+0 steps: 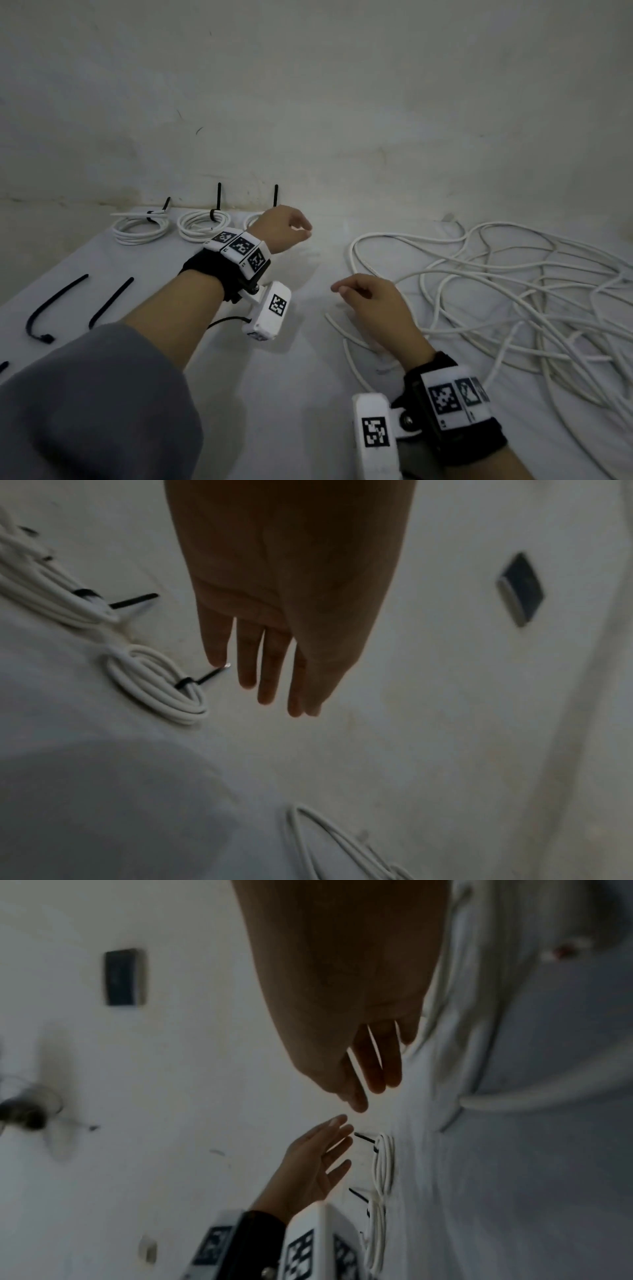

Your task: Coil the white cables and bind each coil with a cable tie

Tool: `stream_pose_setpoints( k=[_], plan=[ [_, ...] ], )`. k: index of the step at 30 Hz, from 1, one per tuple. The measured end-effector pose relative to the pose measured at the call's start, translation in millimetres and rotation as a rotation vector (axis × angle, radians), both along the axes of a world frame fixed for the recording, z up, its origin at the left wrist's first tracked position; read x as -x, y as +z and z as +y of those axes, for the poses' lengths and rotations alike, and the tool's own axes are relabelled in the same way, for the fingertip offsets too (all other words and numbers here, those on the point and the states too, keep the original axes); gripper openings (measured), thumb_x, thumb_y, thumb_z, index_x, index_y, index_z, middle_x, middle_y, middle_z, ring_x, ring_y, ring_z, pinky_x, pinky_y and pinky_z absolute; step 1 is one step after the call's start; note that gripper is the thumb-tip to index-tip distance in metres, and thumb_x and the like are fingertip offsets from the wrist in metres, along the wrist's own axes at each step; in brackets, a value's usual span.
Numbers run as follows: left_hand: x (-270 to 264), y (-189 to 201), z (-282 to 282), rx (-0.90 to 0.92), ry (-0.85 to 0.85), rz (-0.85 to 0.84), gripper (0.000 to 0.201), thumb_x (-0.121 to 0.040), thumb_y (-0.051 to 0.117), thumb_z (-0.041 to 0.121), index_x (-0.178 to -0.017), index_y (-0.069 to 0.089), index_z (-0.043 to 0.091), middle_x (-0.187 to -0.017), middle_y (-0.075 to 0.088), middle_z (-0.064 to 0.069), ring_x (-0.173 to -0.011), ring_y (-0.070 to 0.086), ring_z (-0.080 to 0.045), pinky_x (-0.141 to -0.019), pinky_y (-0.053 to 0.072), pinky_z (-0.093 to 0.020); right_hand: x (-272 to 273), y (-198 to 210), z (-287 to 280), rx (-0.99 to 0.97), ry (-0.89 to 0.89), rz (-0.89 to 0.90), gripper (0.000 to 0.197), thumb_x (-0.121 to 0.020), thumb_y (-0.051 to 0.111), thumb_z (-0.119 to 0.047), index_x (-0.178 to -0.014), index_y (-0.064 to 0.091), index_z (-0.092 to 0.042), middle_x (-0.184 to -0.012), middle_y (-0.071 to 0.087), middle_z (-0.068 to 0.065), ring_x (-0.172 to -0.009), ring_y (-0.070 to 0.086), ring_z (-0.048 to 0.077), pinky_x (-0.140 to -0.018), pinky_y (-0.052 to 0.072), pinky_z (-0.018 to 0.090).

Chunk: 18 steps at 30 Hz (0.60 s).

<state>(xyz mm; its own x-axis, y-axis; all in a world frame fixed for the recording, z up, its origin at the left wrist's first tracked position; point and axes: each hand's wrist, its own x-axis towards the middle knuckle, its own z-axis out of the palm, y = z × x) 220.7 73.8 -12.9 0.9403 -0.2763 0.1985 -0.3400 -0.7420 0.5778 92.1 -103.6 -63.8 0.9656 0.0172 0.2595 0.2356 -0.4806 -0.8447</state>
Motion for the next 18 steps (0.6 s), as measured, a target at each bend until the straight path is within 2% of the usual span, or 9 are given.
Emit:
stream_pose_setpoints(
  k=[2,4,5,7,9,12,14,16,18],
  plan=[
    [32,10,-8,-0.035,-0.136,-0.015,0.018,-0.091,0.061,0.022,-0.104,0.069,0.013,-0.102,0.068,0.001,-0.099,0.062,-0.013,-0.082,0.047,-0.015,14,15,-2,-0.009,0.056,0.009,0.017,-0.092,0.057,-0.01,-0.086,0.072,-0.016,-0.083,0.066,-0.013,-0.07,0.057,-0.012,-0.066,0.04,0.005],
    [60,16,-12,-0.085,-0.243,-0.025,0.017,-0.092,0.06,0.022,-0.104,0.069,0.014,-0.096,0.067,0.006,-0.091,0.062,-0.006,-0.072,0.041,-0.003,29,28,-5,0.0,0.108,0.041,0.016,-0.093,0.057,-0.014,-0.087,0.072,-0.016,-0.086,0.069,-0.008,-0.078,0.063,-0.003,-0.075,0.046,0.012],
    [72,18,-14,-0.103,-0.289,-0.018,0.017,-0.092,0.059,0.022,-0.103,0.069,0.015,-0.094,0.066,0.009,-0.087,0.06,-0.002,-0.07,0.04,-0.002,36,37,-8,0.025,0.127,0.065,0.016,-0.093,0.057,-0.017,-0.088,0.072,-0.016,-0.088,0.071,-0.003,-0.082,0.066,0.004,-0.079,0.047,0.017],
    [93,18,-16,-0.128,-0.364,0.01,0.016,-0.092,0.059,0.023,-0.103,0.069,0.018,-0.09,0.064,0.017,-0.083,0.058,0.003,-0.069,0.04,-0.003,52,54,-19,0.121,0.179,0.128,0.016,-0.093,0.058,-0.021,-0.09,0.072,-0.014,-0.092,0.073,0.001,-0.084,0.068,0.009,-0.078,0.047,0.014],
    [112,19,-19,-0.162,-0.409,0.035,0.016,-0.092,0.06,0.025,-0.104,0.069,0.019,-0.091,0.064,0.018,-0.083,0.058,0.003,-0.07,0.041,-0.005,69,69,-34,0.295,0.252,0.201,0.015,-0.091,0.061,-0.024,-0.094,0.073,-0.016,-0.091,0.073,-0.002,-0.084,0.067,0.007,-0.075,0.046,0.011],
    [135,18,-25,-0.215,-0.476,0.044,0.018,-0.092,0.059,0.025,-0.105,0.069,0.017,-0.092,0.063,0.016,-0.079,0.056,0.009,-0.07,0.04,-0.004,89,75,-62,0.657,0.335,0.315,0.015,-0.085,0.069,-0.029,-0.096,0.071,-0.02,-0.093,0.071,-0.007,-0.086,0.064,0.006,-0.083,0.048,0.021],
    [148,16,-31,-0.261,-0.514,0.06,0.019,-0.093,0.058,0.026,-0.106,0.069,0.017,-0.093,0.063,0.014,-0.078,0.054,0.01,-0.07,0.039,-0.004,99,68,-77,0.86,0.342,0.43,0.021,-0.08,0.074,-0.03,-0.098,0.069,-0.022,-0.096,0.068,-0.006,-0.087,0.061,0.008,-0.084,0.049,0.027],
    [160,15,-39,-0.305,-0.538,0.082,0.02,-0.093,0.057,0.029,-0.108,0.067,0.019,-0.1,0.065,0.009,-0.081,0.055,0.005,-0.072,0.039,-0.006,106,58,-89,0.95,0.338,0.501,0.027,-0.076,0.078,-0.025,-0.1,0.067,-0.02,-0.096,0.066,-0.001,-0.087,0.06,0.014,-0.082,0.049,0.03],
    [171,15,-48,-0.336,-0.566,0.104,0.021,-0.094,0.056,0.032,-0.109,0.066,0.022,-0.104,0.064,0.007,-0.085,0.055,0.001,-0.077,0.042,-0.012,109,49,-95,0.931,0.324,0.501,0.022,-0.076,0.077,-0.017,-0.095,0.065,-0.019,-0.085,0.06,-0.003,-0.076,0.056,0.011,-0.072,0.047,0.026]
  ],
)
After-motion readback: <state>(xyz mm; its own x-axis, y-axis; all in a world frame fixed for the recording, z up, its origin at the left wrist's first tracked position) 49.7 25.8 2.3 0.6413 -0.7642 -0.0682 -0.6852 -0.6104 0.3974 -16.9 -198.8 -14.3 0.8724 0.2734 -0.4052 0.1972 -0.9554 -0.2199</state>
